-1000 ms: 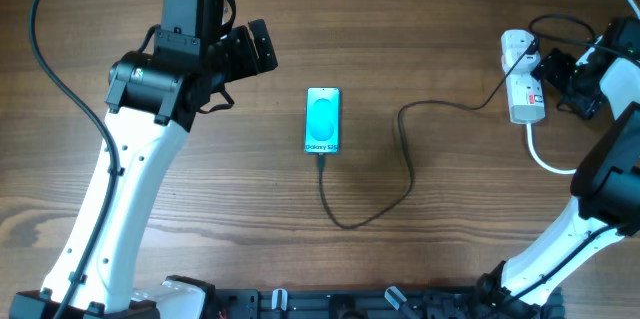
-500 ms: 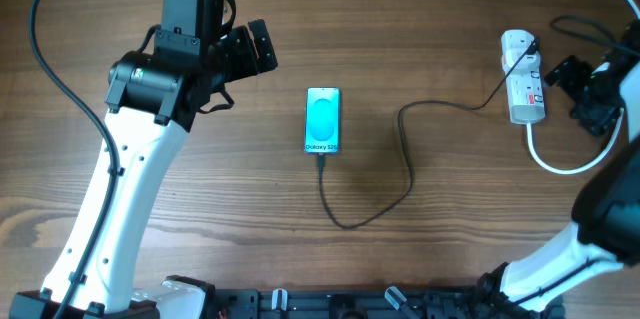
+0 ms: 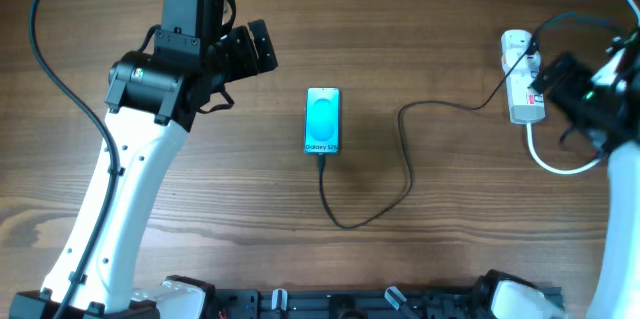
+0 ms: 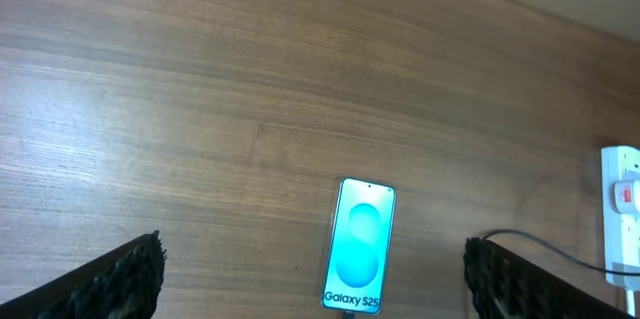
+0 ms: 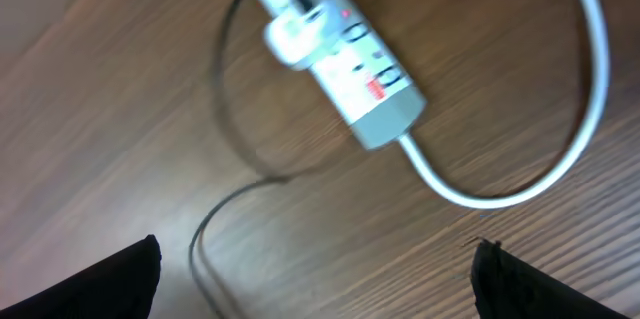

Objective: Plug charger to phone and switch on socket

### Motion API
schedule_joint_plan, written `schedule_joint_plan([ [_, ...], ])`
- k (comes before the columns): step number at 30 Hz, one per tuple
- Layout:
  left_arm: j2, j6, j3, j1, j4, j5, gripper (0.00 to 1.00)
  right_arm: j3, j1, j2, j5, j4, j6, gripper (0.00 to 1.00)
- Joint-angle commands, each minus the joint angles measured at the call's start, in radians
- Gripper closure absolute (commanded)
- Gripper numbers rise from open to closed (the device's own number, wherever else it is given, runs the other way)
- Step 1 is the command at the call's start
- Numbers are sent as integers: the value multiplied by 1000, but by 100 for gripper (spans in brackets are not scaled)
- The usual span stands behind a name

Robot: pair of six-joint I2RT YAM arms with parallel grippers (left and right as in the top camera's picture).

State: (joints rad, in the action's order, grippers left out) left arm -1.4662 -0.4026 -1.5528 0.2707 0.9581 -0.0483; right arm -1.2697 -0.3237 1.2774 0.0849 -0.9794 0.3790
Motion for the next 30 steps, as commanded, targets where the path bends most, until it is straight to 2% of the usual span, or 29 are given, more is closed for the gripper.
schedule_joint_plan([
  [1,6,-5,3,-5,-3,-13,0,122,54,-188,-18,29,-12,0],
  [7,6,-5,3,-5,-3,-13,0,237,79,-457,-17,52,-10,0],
  [11,6,-5,2,-5,-3,-13,0,240,79,-544,43,-21,8,0],
  [16,6,-5,3,-5,-3,-13,0,241,79,-550,78,-200,24,0],
  [30,6,-5,2,-5,-3,-13,0,241,79,-535,50,-211,6,0],
])
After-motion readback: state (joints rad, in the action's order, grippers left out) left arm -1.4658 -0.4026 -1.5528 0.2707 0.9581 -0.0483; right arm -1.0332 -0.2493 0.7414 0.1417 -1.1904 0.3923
